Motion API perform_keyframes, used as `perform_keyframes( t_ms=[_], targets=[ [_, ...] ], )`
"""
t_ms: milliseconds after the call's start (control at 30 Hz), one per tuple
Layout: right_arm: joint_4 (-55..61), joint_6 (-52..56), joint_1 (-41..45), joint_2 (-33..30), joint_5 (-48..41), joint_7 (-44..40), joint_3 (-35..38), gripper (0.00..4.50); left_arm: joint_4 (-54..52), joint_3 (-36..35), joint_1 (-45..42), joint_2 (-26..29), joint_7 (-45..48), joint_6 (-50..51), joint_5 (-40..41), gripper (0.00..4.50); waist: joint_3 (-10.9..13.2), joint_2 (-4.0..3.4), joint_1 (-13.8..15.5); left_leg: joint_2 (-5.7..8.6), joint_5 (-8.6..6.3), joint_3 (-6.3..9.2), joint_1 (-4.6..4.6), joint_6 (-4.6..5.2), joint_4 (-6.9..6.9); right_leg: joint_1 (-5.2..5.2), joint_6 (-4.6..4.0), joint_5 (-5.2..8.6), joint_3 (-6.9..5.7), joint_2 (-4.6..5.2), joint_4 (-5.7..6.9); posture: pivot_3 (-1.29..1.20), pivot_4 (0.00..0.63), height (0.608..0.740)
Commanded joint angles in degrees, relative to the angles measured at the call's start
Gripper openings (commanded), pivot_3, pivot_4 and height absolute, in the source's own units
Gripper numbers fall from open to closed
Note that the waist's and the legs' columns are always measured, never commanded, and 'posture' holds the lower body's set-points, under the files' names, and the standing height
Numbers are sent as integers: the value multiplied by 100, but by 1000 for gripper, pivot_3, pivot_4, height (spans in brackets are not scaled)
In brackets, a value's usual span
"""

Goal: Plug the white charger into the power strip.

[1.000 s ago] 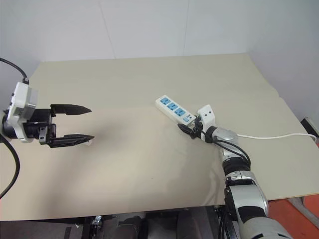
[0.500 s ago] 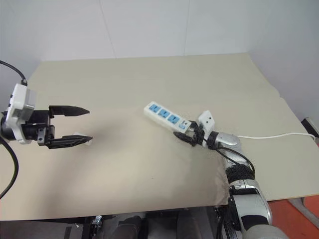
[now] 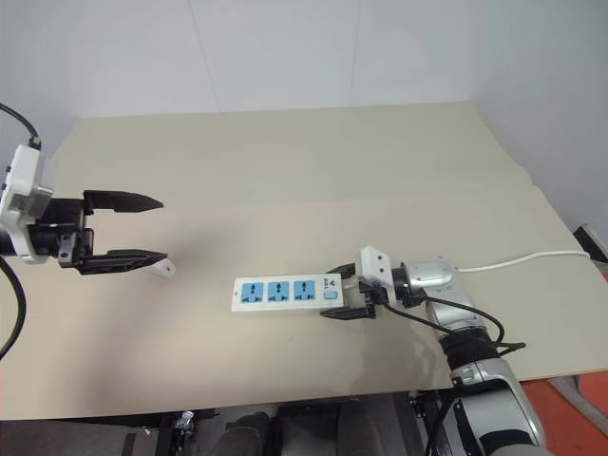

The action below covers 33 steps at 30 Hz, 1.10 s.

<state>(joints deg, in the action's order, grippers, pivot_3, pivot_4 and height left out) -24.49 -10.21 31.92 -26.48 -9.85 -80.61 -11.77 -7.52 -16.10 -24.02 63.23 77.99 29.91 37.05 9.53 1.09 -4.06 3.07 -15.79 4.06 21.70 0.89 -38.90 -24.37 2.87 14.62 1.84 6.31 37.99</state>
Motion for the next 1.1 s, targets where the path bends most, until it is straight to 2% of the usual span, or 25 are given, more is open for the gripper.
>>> perform_keyframes(
  t_ms=[33,300,533,633,700,800,900,1100],
  targets=[
    [-74,-275,79,170,143,193,-122,3417,48,-39,-107,127,92,-95,-35,4500,0,0,3,0,0,0,0,0,0,0,0,0,0,0,1,0,150,740],
    [-255,-378,1,300,253,355,-191,3417,323,-138,73,382,537,23,-34,4500,0,0,-5,0,0,-1,-11,-1,1,3,0,0,4,-2,-1,0,150,740],
    [-352,-365,10,364,270,274,-308,3417,1513,387,-383,893,1196,-195,-571,4500,-1,2,7,1,0,-7,-34,0,0,16,0,0,10,-9,0,0,150,740],
    [-403,-352,37,399,258,239,-325,3417,1864,1093,-766,1193,1389,-653,-1364,4500,-4,8,-1,4,0,-10,-39,0,1,20,0,0,10,-12,0,0,150,740],
    [-439,-334,61,427,242,225,-327,3417,2115,1722,-1097,1437,1450,-1450,-1731,4500,-5,10,-7,2,0,-16,-41,1,3,19,-1,0,16,-15,0,0,150,740],
    [-520,-338,117,464,250,207,-338,3417,2653,2926,-2106,1617,1451,-2729,-2093,4500,-5,25,4,-3,-1,-21,-41,1,3,16,-3,-1,23,-21,-1,0,150,740],
    [-502,-258,127,461,200,139,-325,3417,3301,4093,-3265,1408,1451,-3702,-2429,4500,-9,38,14,-2,-1,-23,-40,1,-2,19,-3,-2,24,-21,1,0,150,740],
    [-410,-100,108,380,160,58,-290,3417,4905,6806,-5410,535,1451,-5022,-2999,4500,-9,43,17,0,-4,-35,-39,8,-8,18,-1,-2,32,-24,8,0,150,740]
  ],
)
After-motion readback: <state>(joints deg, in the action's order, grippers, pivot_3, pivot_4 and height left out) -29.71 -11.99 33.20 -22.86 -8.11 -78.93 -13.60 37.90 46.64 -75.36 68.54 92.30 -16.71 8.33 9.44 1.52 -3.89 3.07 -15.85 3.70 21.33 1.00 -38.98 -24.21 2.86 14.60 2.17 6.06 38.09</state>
